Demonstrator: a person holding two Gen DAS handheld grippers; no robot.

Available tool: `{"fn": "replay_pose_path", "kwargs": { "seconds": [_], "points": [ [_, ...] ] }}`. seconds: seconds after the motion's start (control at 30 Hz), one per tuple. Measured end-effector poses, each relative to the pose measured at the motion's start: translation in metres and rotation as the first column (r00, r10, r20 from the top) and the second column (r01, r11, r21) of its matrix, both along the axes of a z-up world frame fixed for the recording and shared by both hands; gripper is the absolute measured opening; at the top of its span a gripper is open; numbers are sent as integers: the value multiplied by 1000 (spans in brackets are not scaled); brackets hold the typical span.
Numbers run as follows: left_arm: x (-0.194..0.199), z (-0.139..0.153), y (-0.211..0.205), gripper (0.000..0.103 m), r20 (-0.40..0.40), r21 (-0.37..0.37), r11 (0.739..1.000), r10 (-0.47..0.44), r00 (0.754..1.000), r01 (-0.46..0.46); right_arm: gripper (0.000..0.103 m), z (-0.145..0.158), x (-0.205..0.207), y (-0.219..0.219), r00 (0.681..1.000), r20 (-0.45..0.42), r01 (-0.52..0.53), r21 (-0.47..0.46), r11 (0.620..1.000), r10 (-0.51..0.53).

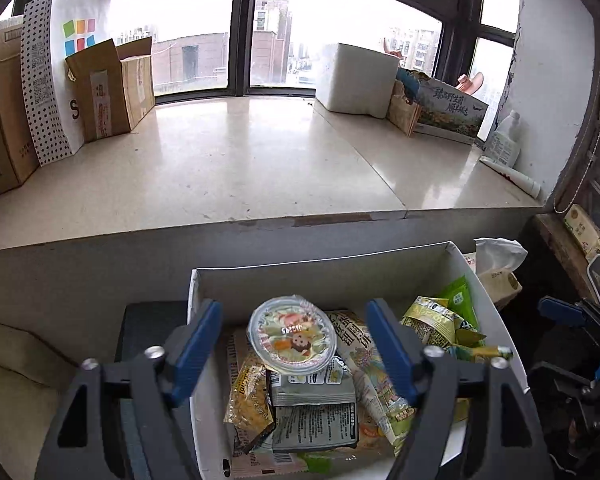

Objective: Organize snacks
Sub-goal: 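Carry the pea pack and jelly cup over the box and release them inside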

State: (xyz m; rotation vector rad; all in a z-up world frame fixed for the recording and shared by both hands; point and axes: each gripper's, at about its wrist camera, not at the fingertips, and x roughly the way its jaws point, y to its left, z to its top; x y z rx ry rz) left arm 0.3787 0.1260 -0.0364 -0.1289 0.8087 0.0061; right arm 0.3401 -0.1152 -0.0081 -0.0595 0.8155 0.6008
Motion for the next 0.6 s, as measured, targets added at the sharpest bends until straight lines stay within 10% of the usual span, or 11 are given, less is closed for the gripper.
{"fn": "replay_pose_path", "kwargs": {
  "seconds": [0.3,0.6],
  "points": [
    [-16,9,0,103,38,22,1000,18,999,-19,102,14,-17,-11,998,56,20,26,999,-21],
    [-93,78,-19,103,265,52,998,25,964,-40,103,44,-57,-8,984,179,18,3,1000,-19]
  ]
}}
